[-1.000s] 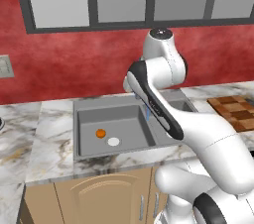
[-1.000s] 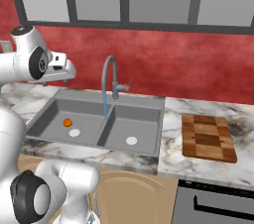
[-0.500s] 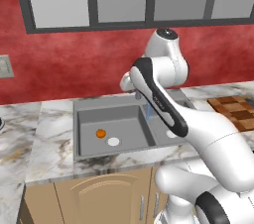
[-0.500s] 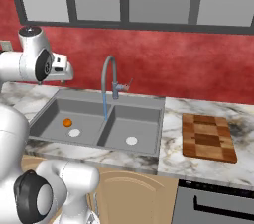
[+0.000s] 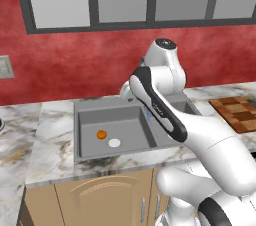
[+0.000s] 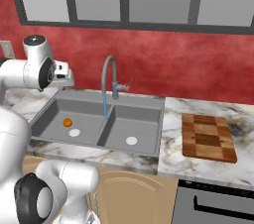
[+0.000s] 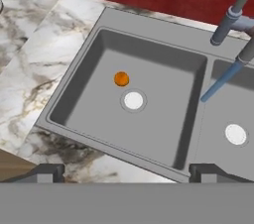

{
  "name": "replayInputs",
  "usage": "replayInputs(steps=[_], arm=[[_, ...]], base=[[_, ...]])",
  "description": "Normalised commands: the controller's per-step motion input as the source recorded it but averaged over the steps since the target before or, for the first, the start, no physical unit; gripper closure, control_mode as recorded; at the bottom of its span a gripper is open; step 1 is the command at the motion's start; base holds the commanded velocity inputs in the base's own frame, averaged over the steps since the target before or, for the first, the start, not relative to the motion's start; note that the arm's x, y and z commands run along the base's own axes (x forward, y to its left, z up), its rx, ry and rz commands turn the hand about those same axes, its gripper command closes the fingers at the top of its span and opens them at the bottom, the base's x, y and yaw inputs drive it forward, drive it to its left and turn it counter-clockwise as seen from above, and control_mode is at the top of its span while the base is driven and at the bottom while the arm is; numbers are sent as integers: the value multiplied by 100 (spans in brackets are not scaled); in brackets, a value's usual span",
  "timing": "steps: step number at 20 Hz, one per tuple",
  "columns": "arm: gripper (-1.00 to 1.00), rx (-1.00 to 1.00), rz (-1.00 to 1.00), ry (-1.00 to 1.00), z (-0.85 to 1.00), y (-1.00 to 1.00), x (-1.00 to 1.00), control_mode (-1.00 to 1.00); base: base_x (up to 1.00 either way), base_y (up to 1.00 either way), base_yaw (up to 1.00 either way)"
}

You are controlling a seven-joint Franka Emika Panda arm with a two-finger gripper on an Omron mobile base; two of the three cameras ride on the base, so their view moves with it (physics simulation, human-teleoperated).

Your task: Pick the tangerine from the sink and place it on the cutting board to airdry. Then turn off the sink faucet.

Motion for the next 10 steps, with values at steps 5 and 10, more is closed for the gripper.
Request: replayInputs(steps=[5,10], arm=[[-100,1,5,0,-17,4,1,-100],[-100,0,2,0,-12,14,10,-100]], base=[[0,0,0],[0,0,0]])
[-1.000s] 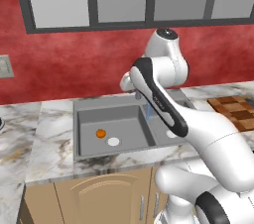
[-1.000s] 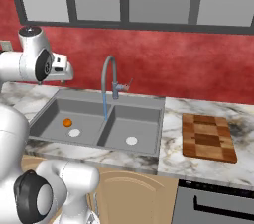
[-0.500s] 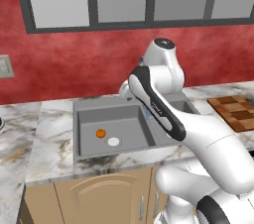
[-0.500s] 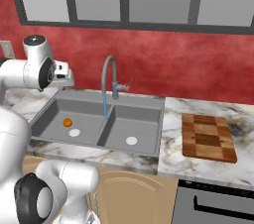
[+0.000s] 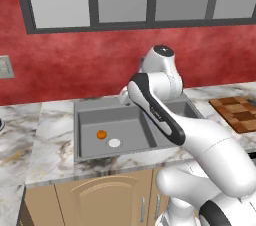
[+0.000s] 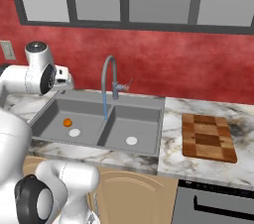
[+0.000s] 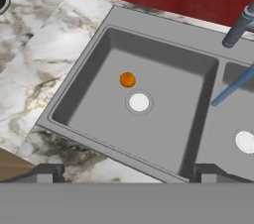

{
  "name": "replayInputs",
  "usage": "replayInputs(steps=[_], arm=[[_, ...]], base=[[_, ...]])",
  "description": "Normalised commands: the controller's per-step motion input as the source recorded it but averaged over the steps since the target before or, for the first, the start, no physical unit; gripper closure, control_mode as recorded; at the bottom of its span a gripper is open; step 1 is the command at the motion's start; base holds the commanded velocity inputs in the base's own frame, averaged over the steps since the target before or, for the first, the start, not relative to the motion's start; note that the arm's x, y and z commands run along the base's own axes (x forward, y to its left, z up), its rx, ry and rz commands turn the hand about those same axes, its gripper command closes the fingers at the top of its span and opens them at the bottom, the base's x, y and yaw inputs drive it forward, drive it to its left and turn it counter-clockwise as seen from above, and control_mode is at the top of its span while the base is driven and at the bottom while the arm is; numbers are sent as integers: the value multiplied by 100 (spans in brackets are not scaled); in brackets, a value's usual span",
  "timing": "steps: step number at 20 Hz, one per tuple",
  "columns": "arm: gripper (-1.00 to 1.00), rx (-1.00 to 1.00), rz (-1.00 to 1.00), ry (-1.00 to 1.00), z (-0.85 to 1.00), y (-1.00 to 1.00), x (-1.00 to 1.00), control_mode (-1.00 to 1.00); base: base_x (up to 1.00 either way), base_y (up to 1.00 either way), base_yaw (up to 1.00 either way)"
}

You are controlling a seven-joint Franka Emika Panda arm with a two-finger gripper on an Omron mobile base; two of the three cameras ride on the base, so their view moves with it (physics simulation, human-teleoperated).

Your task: Pick the tangerine from the sink and place it on the cutting board to airdry. Then turn off the sink faucet.

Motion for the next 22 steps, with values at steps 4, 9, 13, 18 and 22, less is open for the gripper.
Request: replayInputs(steps=[4,9,13,18,22], arm=[[-100,0,0,1,-20,21,13,-100],[-100,0,0,0,-25,14,7,-100],[-100,0,0,0,-32,12,10,-100],[-100,0,0,1,-33,9,14,-100],[-100,0,-2,5,-28,4,27,-100]], base=[[0,0,0],[0,0,0],[0,0,0],[0,0,0],[0,0,0]])
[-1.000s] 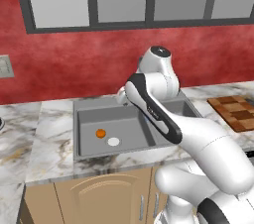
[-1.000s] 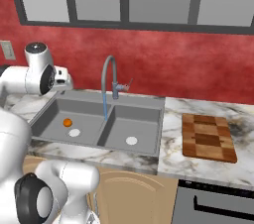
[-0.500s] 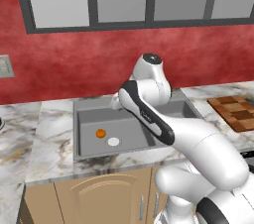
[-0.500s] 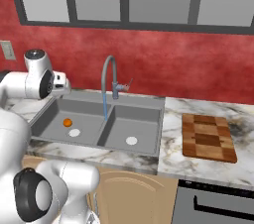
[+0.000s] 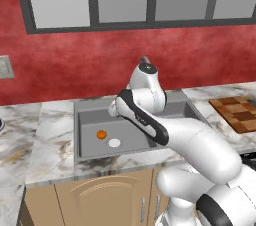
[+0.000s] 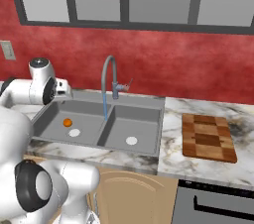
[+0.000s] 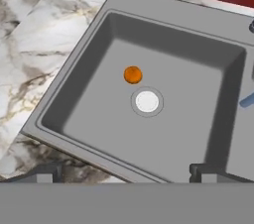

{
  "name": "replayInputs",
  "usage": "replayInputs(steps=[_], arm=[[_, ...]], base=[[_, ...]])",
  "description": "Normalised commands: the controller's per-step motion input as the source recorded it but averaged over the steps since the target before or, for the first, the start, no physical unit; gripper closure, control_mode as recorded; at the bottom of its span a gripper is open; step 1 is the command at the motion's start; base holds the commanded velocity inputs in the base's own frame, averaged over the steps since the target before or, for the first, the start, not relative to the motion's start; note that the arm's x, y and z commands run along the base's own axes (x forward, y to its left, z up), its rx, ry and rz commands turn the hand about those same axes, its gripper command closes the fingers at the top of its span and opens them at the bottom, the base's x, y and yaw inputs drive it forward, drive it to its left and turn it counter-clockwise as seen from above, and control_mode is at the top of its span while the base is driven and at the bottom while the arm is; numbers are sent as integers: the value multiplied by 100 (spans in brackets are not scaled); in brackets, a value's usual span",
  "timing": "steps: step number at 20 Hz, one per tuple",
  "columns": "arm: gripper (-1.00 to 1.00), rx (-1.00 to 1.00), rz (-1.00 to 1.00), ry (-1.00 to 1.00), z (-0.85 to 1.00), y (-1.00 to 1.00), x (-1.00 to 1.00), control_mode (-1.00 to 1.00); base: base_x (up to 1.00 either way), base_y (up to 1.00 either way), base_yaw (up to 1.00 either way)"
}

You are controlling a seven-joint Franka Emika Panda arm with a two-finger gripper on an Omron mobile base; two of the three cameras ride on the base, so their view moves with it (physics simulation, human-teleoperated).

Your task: Pick the tangerine from the sink and place it on the cutting board to airdry. Then turn off the sink faucet.

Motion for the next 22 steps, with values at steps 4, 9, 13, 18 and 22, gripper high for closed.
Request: replayInputs(steps=[4,9,13,18,22], arm=[[-100,0,-2,4,-25,1,26,-100],[-100,-2,-5,4,-17,3,24,-100],[-100,-3,-1,1,-14,14,15,-100],[-100,-1,0,0,-18,21,11,-100],[-100,0,0,0,-12,16,13,-100]], base=[[0,0,0],[0,0,0],[0,0,0],[0,0,0],[0,0,0]])
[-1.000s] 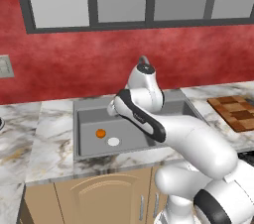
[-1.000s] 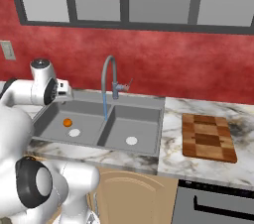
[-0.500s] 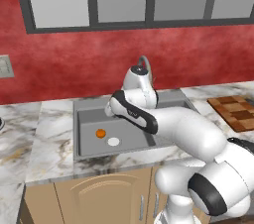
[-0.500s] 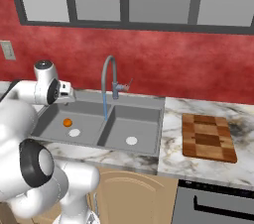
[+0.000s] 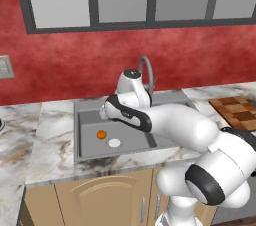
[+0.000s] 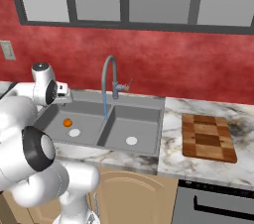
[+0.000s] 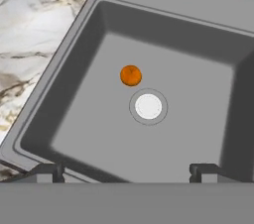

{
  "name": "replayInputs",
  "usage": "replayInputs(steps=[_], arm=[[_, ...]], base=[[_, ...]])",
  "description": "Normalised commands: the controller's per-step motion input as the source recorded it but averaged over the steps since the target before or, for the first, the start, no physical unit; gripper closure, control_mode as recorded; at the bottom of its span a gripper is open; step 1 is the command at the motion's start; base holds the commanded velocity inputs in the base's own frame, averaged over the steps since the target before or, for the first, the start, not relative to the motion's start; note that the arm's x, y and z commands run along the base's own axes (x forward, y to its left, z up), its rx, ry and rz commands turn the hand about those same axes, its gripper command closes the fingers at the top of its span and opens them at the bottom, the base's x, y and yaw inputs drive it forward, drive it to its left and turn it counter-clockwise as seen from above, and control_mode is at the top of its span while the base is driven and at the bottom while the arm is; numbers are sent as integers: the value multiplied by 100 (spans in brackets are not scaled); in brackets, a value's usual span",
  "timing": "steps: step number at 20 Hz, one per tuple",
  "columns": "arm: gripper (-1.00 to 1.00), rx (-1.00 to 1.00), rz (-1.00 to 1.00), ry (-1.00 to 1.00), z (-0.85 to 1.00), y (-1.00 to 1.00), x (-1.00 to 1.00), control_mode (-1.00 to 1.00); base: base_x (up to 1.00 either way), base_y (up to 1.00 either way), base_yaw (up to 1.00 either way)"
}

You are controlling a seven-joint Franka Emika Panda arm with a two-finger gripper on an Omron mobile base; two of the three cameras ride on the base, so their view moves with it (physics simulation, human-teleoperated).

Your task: Pick the tangerine from the sink and place it on the cutting board to airdry. Then turn off the sink faucet.

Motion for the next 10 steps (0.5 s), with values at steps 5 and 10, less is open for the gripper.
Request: replayInputs(steps=[5,10], arm=[[-100,0,0,0,-18,14,15,-100],[-100,0,0,0,-23,13,17,-100]], base=[[0,0,0],[0,0,0]])
